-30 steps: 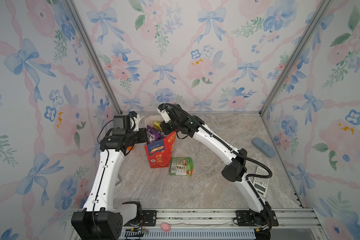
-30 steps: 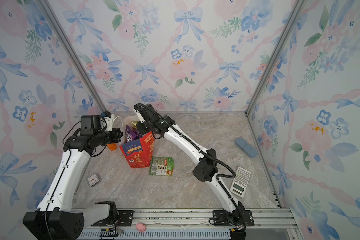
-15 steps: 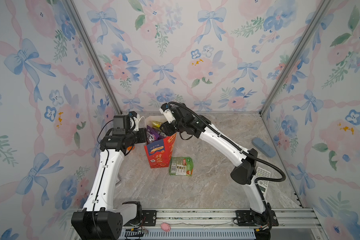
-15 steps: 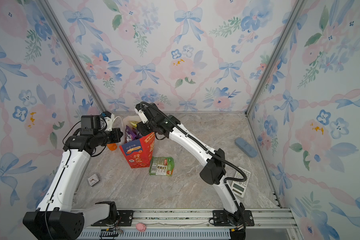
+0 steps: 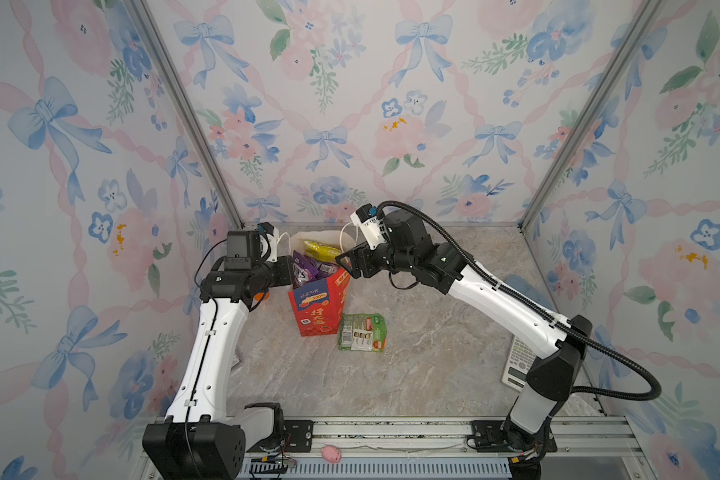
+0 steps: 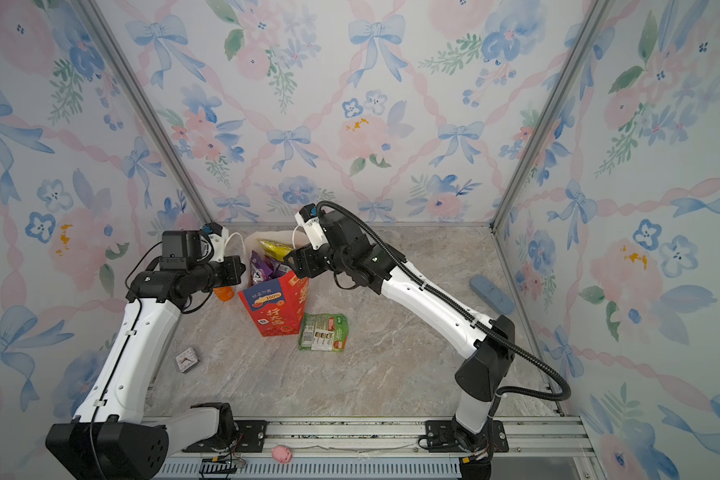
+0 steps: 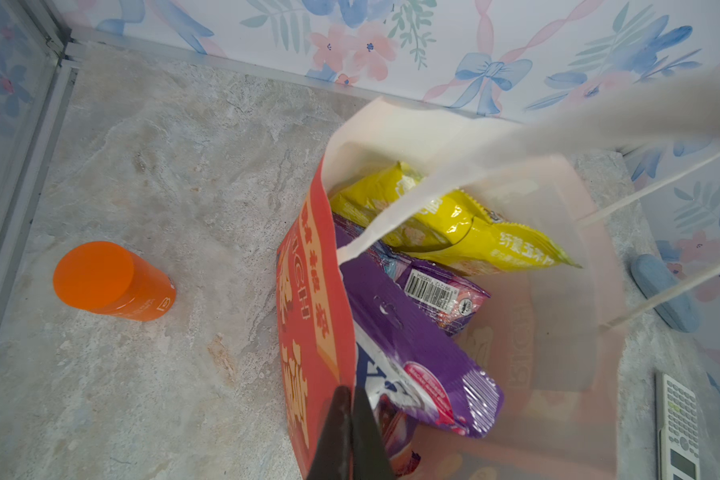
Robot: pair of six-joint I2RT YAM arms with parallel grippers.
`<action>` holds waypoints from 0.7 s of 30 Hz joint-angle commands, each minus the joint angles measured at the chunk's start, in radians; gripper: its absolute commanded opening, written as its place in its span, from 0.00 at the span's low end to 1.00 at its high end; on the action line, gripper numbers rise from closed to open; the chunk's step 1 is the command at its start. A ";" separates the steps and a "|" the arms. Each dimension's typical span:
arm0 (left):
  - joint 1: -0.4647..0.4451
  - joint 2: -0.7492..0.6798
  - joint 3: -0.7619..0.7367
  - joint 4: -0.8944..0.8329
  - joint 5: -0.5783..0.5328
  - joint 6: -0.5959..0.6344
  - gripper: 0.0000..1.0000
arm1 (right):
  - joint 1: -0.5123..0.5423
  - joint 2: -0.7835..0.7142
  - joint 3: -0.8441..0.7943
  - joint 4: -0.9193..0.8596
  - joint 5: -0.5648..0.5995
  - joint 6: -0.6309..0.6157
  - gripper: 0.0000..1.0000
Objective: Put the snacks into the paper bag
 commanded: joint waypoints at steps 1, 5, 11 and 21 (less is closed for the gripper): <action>0.005 -0.026 0.002 0.015 0.000 0.001 0.00 | -0.009 -0.116 -0.109 0.035 0.012 0.041 0.73; 0.006 -0.026 0.003 0.013 0.005 -0.001 0.00 | -0.021 -0.212 -0.297 0.034 0.099 0.097 0.71; 0.007 -0.029 0.004 0.014 -0.003 -0.001 0.00 | -0.042 -0.255 -0.608 0.046 0.133 0.251 0.61; 0.007 -0.023 0.001 0.015 0.002 -0.003 0.00 | -0.015 -0.088 -0.740 0.110 0.139 0.294 0.60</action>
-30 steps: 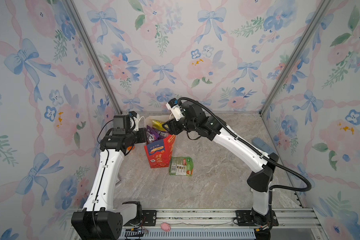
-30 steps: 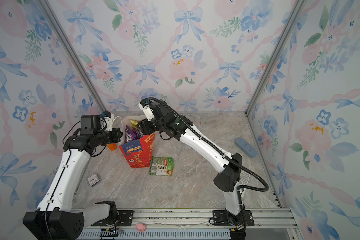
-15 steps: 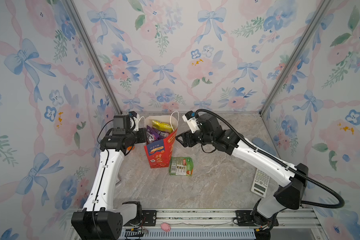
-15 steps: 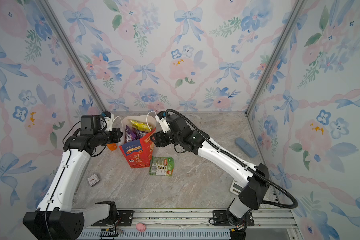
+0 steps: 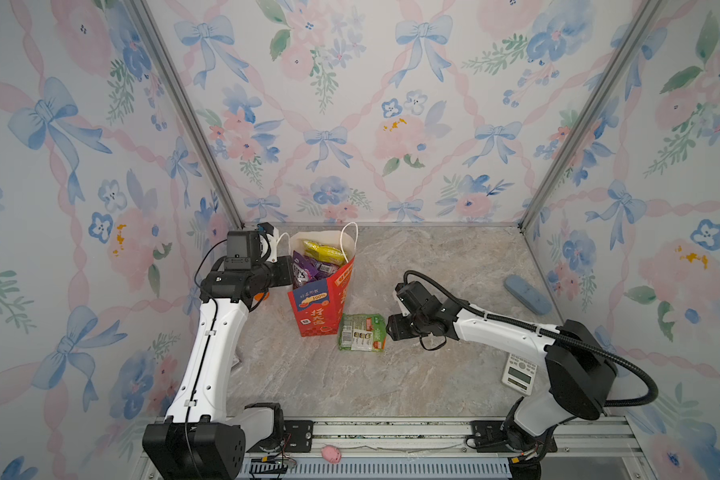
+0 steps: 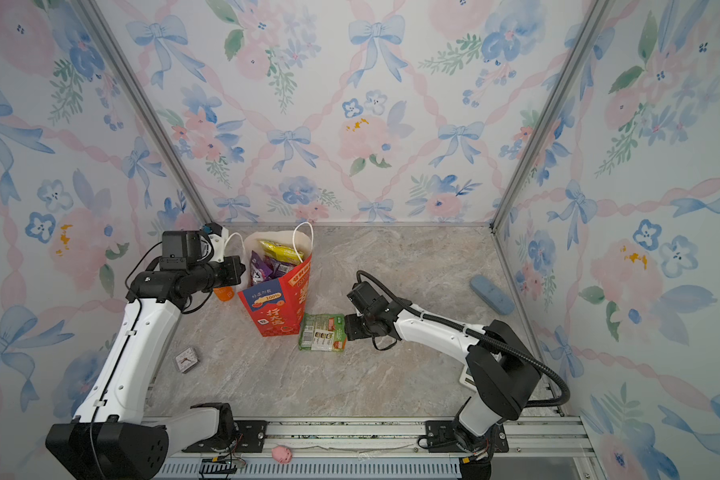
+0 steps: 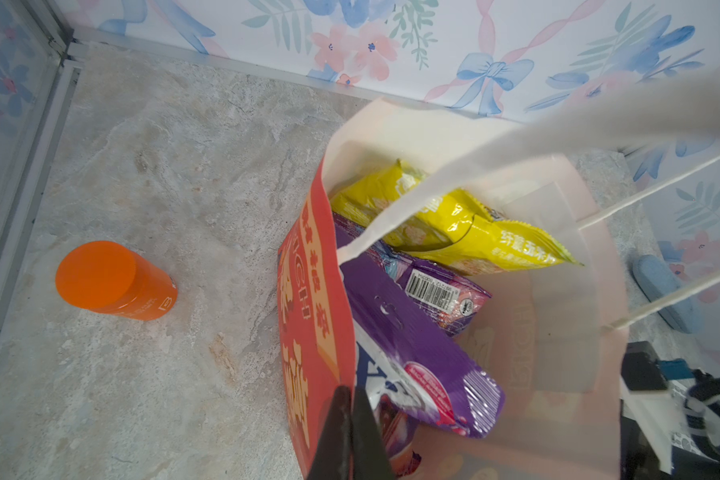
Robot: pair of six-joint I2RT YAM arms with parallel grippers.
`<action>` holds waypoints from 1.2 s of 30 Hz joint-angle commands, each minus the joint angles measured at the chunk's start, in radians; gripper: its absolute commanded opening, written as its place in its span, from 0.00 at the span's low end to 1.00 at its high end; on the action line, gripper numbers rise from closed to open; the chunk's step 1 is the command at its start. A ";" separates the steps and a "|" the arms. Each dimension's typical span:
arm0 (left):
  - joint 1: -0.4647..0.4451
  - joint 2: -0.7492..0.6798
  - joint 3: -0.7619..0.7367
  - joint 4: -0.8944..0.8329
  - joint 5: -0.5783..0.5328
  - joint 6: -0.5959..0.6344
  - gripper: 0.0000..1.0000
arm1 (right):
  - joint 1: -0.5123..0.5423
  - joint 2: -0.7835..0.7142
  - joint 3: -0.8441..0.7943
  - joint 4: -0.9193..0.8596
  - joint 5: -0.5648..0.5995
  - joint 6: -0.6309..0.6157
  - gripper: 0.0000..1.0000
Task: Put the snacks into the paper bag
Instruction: 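Move the right gripper down to the green packet and grasp its edge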
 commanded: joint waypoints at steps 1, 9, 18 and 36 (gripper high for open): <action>0.007 -0.023 0.002 0.014 0.007 -0.003 0.00 | 0.020 0.066 0.036 0.033 0.022 0.007 0.60; 0.007 -0.028 -0.003 0.014 0.007 -0.005 0.00 | 0.042 0.258 0.191 -0.018 0.031 -0.044 0.62; 0.008 -0.050 -0.004 0.014 0.003 -0.002 0.00 | 0.074 0.367 0.303 -0.102 0.105 -0.067 0.68; 0.009 -0.056 -0.007 0.013 0.005 0.001 0.00 | 0.063 0.495 0.291 -0.170 0.211 -0.086 0.28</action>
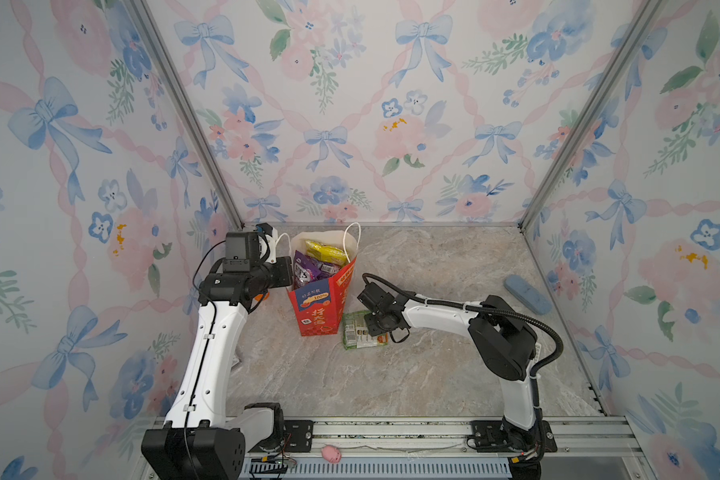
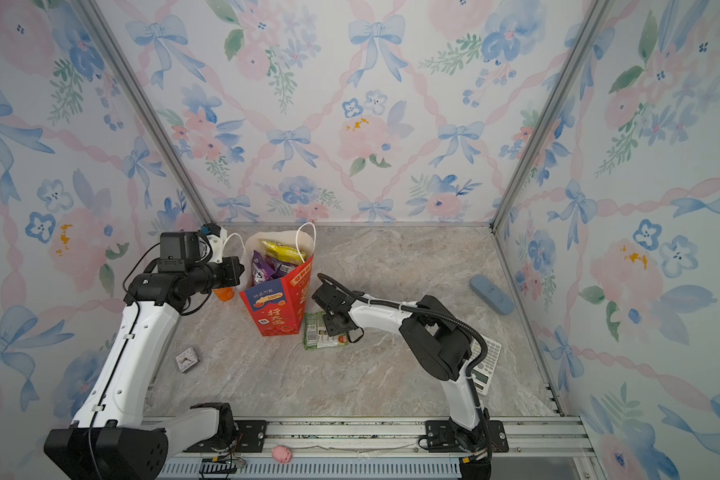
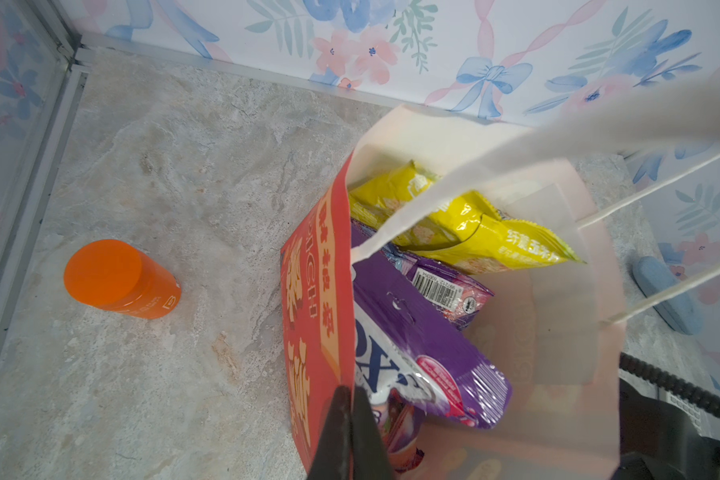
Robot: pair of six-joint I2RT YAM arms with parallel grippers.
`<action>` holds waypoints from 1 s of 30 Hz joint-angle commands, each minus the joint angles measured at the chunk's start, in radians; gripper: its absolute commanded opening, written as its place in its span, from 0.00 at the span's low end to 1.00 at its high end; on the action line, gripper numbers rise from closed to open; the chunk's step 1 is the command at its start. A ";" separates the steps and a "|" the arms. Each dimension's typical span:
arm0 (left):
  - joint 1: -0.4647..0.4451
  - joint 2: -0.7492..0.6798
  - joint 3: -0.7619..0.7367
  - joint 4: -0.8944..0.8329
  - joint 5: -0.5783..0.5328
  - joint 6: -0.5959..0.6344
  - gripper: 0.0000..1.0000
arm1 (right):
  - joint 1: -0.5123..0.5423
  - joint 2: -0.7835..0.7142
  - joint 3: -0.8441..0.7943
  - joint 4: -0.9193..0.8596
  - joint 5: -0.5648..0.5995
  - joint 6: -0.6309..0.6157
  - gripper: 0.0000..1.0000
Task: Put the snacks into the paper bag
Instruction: 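Move the right gripper down to the green packet and grasp its edge, then lift the green packet with the right gripper over the bag opening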
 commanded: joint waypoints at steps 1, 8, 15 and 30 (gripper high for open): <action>0.007 -0.036 0.000 0.016 0.009 0.002 0.00 | -0.017 0.077 -0.066 -0.090 0.001 -0.003 0.23; 0.006 -0.036 -0.005 0.017 0.007 0.002 0.00 | -0.070 -0.024 -0.129 -0.044 -0.051 0.004 0.00; 0.008 -0.032 -0.008 0.016 0.003 0.002 0.00 | -0.091 -0.262 -0.144 -0.066 -0.044 -0.050 0.00; 0.009 -0.015 -0.009 0.016 -0.003 -0.001 0.00 | 0.024 -0.610 0.049 -0.207 0.060 -0.289 0.00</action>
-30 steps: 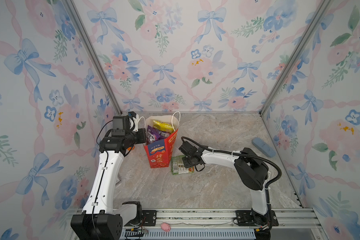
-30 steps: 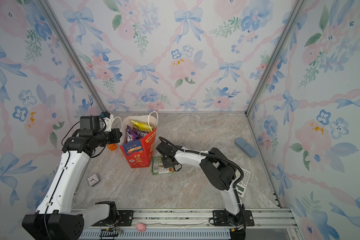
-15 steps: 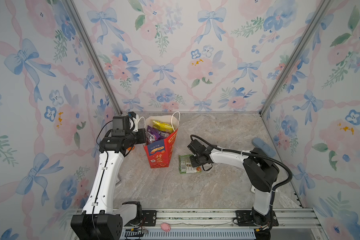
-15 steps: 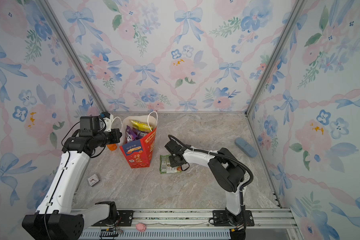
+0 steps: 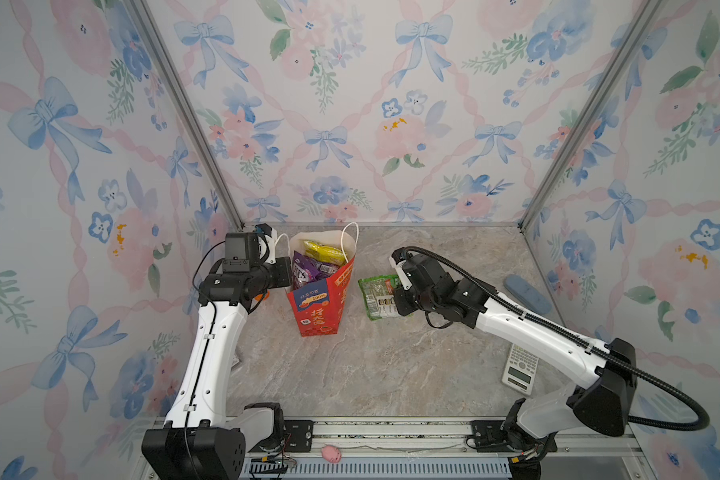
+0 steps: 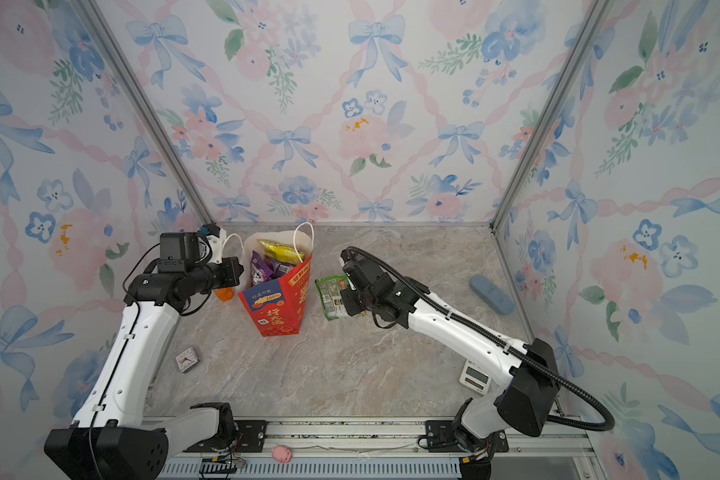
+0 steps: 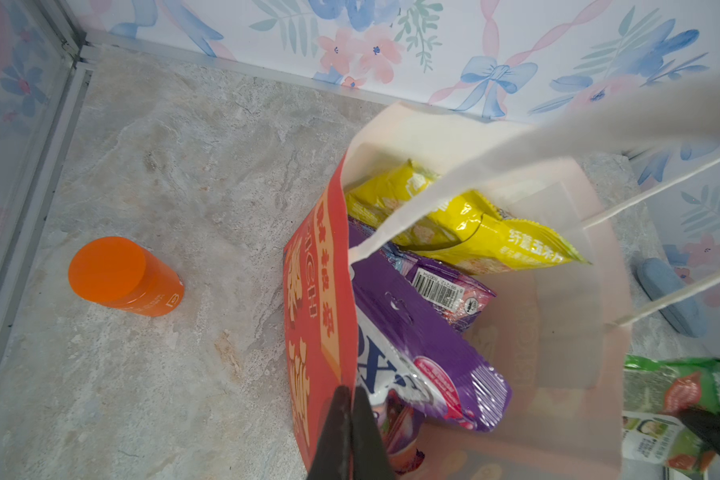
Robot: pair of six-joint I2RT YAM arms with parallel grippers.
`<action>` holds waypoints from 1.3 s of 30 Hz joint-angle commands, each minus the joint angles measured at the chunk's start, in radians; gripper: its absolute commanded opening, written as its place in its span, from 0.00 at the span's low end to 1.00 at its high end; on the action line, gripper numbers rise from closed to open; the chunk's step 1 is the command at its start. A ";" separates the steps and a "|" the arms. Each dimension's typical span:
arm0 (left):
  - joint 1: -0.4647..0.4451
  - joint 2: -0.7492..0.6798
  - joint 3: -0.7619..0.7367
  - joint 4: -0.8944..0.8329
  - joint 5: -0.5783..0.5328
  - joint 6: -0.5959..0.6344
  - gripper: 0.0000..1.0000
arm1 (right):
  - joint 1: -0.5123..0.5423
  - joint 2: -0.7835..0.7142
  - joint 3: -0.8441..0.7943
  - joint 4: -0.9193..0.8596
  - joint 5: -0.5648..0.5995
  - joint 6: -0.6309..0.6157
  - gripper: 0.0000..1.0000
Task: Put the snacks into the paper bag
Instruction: 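Lift the green packet with the right gripper over the bag opening, then lower the green packet into the paper bag with the right gripper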
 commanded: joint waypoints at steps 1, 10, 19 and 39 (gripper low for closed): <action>0.005 -0.015 -0.001 0.014 0.003 -0.002 0.00 | 0.052 -0.042 0.079 -0.061 0.036 -0.084 0.00; 0.005 -0.017 0.001 0.016 0.009 -0.004 0.00 | 0.149 -0.010 0.266 -0.019 -0.041 -0.139 0.00; 0.006 -0.013 0.000 0.016 0.024 -0.009 0.00 | 0.159 0.213 0.611 -0.037 -0.018 -0.198 0.00; 0.005 -0.034 -0.003 0.017 0.027 -0.004 0.00 | 0.037 0.700 1.206 -0.219 0.013 -0.231 0.00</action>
